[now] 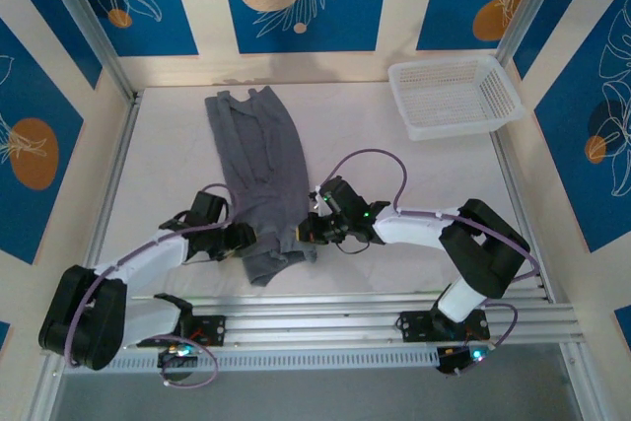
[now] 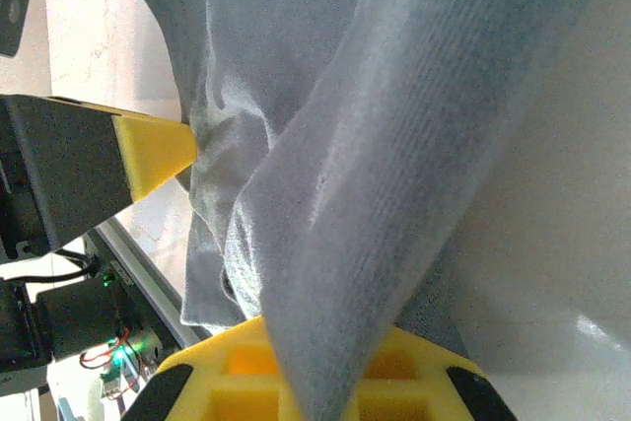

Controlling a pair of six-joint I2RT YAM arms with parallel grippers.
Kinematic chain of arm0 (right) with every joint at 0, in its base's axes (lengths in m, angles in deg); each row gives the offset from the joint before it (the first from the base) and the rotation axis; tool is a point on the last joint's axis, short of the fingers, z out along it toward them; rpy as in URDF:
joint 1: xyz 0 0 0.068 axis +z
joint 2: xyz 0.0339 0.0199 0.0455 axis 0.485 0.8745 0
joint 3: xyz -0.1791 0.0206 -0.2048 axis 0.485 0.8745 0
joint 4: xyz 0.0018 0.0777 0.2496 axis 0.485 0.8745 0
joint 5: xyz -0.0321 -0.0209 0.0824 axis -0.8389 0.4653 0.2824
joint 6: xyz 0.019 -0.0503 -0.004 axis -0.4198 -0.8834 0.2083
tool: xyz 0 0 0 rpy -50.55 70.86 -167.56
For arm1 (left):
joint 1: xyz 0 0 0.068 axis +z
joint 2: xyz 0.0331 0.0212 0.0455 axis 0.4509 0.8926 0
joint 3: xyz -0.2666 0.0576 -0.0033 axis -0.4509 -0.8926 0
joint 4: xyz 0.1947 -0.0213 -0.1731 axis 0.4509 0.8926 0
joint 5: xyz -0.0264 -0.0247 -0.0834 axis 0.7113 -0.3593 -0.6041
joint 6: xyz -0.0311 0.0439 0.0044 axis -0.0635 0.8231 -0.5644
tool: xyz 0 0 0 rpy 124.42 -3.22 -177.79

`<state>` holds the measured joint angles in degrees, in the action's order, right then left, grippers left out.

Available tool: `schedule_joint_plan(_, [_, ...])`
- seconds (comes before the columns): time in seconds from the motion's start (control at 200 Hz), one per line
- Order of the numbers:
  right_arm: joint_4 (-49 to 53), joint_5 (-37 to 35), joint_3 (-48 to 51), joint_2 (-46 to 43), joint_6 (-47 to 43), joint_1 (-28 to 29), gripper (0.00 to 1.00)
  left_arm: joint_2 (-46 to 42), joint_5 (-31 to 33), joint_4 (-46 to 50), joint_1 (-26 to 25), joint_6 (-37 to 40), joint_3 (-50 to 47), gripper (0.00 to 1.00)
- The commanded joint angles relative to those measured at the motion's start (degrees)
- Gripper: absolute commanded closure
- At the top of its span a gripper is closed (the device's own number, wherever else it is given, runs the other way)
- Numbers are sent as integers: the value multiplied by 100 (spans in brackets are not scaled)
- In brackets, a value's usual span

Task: Fold the inside-out t-shirt
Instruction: Fold the T-shirt at the top-center of the table.

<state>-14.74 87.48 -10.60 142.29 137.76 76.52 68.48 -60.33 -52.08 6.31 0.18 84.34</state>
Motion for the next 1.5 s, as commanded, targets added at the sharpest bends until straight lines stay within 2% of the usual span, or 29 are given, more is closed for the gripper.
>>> schedule_joint_plan(0.0, [-50, -52, 62, -10, 73, 48, 100, 208, 24, 21, -71, 84, 105, 41])
schedule_joint_plan(0.18, [-56, -61, 53, 32, 73, 44, 100, 128, 354, 242, -106, 147, 119, 38])
schedule_joint_plan(0.225, [-63, -49, 43, 58, 77, 45, 100, 160, 153, 53, -114, 110, 71, 39])
schedule_joint_plan(0.325, [-104, -24, 18, 130, 100, 45, 100, 481, -775, -844, -203, -164, -37, 45])
schedule_joint_plan(0.37, [-99, -1, -3, 170, 108, 47, 100, 605, -912, -1081, -281, -298, -33, 51])
schedule_joint_plan(0.52, [-65, -21, -5, 157, 150, 44, 100, 651, -638, -1212, -406, -432, -7, 79])
schedule_joint_plan(0.695, [-90, -108, 176, 33, 265, -27, 100, 387, -238, -571, -402, -239, 89, 100])
schedule_joint_plan(0.78, [-386, -287, 545, -306, 462, -49, 100, 115, -70, -203, -410, -122, 40, 100])
schedule_joint_plan(0.885, [-838, -819, 1278, -1221, 735, 112, 100, -388, -76, 147, -621, -72, -72, 100])
schedule_joint_plan(1.025, [-90, -1186, 1423, -2112, 668, 556, 100, -1476, 106, 588, -1165, -462, -132, 100])
schedule_joint_plan(1.185, [609, -1539, 993, -2804, 445, 712, 100, -2338, 697, 1294, -1233, -706, 374, 100])
schedule_joint_plan(1.26, [897, -1635, 455, -2796, 175, 565, 100, -2268, 1102, 1481, -1223, -585, 825, 100])
schedule_joint_plan(1.37, [1047, -1479, -502, -2290, -409, 108, 100, -1713, 1730, 1434, -1103, -270, 1640, 100])
schedule_joint_plan(1.495, [928, -1125, -1548, -1401, -898, -576, 100, -781, 2025, 930, -595, 119, 2513, 100])
